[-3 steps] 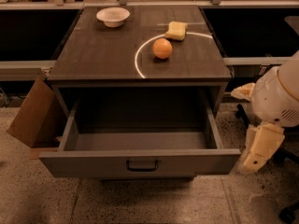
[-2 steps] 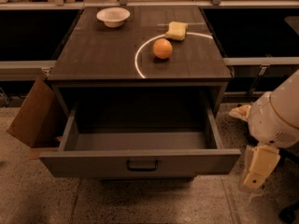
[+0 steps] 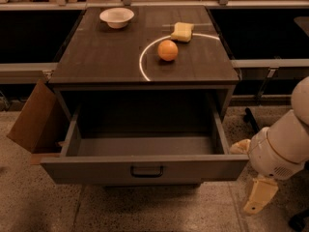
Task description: Close top drawer
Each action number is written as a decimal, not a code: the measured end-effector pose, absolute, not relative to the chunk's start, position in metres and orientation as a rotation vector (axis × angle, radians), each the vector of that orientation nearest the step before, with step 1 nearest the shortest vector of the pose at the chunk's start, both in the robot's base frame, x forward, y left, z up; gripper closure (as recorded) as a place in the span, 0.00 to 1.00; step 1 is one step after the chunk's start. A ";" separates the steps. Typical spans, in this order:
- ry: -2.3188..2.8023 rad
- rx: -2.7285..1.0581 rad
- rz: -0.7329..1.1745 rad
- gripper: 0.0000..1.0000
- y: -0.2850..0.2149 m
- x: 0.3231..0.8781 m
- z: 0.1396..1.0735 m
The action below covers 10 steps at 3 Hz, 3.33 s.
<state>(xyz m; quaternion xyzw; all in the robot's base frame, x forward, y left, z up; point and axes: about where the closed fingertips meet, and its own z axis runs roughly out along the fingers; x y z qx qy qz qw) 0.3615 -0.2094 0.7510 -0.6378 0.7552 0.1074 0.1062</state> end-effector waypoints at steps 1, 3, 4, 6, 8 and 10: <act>2.239 -1.890 0.318 0.41 -0.212 0.357 0.726; 2.302 -1.865 0.308 0.87 -0.223 0.359 0.683; 2.302 -1.827 0.290 1.00 -0.228 0.369 0.662; 2.243 -1.785 0.264 1.00 -0.217 0.411 0.636; 2.226 -1.789 0.212 1.00 -0.216 0.427 0.629; 2.144 -1.726 0.102 1.00 -0.225 0.492 0.618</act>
Offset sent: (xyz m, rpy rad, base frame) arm -0.0088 -0.0125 -0.0731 -0.0439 0.0560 -0.0195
